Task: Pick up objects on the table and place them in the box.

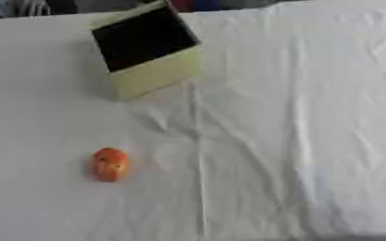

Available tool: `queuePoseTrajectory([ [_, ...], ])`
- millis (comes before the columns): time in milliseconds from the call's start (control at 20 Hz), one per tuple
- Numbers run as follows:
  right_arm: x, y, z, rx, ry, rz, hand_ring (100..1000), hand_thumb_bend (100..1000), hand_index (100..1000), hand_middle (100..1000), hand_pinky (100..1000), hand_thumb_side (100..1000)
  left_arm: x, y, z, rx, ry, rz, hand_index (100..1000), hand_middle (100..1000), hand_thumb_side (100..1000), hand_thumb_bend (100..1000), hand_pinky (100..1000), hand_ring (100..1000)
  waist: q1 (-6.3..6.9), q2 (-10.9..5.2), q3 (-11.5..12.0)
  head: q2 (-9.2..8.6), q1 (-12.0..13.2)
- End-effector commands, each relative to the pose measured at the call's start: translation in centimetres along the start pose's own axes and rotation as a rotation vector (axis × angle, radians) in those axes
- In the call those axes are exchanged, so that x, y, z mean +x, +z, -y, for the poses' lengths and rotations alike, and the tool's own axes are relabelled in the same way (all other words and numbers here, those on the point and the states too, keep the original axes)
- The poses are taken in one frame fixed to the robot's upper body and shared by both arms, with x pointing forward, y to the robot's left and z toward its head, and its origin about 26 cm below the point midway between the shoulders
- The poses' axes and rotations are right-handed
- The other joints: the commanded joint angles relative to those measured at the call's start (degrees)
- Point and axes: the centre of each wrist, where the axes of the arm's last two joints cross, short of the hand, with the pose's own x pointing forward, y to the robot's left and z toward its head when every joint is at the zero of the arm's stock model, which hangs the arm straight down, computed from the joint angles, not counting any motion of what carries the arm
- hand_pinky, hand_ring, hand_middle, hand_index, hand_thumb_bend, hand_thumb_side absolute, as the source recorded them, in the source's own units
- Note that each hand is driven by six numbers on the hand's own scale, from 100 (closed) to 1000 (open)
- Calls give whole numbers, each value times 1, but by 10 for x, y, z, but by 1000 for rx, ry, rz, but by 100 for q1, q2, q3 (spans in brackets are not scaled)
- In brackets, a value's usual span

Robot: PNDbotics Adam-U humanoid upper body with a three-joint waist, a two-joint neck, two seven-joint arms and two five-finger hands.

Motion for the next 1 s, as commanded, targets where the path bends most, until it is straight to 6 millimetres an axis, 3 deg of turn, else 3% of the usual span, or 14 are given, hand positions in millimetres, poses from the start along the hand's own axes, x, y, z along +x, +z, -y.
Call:
queuePoseTrajectory([
  [50,3,-4,7,-8,18,23,724,100,806,596,807,907,4,-6,-7,6,-21,28,803,742,723,100,589,710,14,-86,2,4,60],
  [350,3,-4,7,-5,18,21,725,100,806,597,808,907,7,-13,-4,-148,-79,39,814,743,707,100,602,717,14,-114,5,21,81],
  [650,2,-3,6,3,21,17,725,100,806,597,807,907,16,-31,2,-493,-213,84,839,747,724,100,635,737,6,-158,12,65,59],
  [1000,2,-4,3,15,13,22,725,100,805,597,808,908,23,-36,17,-867,-274,1,855,756,790,100,657,752,11,-180,-19,66,66],
])
